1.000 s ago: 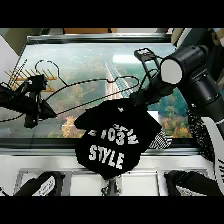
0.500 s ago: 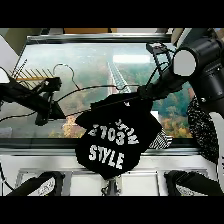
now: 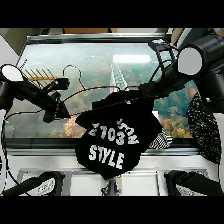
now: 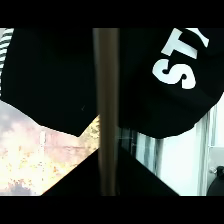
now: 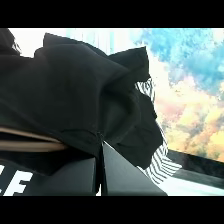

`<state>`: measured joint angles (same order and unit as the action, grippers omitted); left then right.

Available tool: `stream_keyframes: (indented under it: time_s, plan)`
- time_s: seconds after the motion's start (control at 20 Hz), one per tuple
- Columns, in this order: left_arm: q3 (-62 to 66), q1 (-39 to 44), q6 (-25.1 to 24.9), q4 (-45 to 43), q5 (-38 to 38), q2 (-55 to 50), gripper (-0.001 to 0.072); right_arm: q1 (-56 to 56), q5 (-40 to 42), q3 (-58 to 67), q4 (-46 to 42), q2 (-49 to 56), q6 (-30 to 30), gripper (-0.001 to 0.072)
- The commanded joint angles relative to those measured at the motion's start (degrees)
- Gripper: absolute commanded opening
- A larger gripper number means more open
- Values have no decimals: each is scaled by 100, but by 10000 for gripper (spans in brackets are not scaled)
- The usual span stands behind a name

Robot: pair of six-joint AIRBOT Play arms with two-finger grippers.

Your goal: Fold the clothes and pants, and hang the long-sleeved shirts on hangers.

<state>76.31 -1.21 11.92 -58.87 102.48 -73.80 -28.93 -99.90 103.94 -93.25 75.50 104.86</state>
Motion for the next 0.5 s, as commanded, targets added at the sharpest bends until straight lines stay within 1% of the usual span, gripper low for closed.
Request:
stream_keyframes:
  time_s: [0.0,0.15,0.45]
  plan:
    - [-2,4,50,-2,-201,-42,12,2,2,170,2,-13,-7,15]
    - [-2,35,52,7,-199,-42,12,0,63,254,2,-15,-4,15]
    - [-2,514,52,-2,-374,-186,12,-11,168,254,151,-39,-4,15]
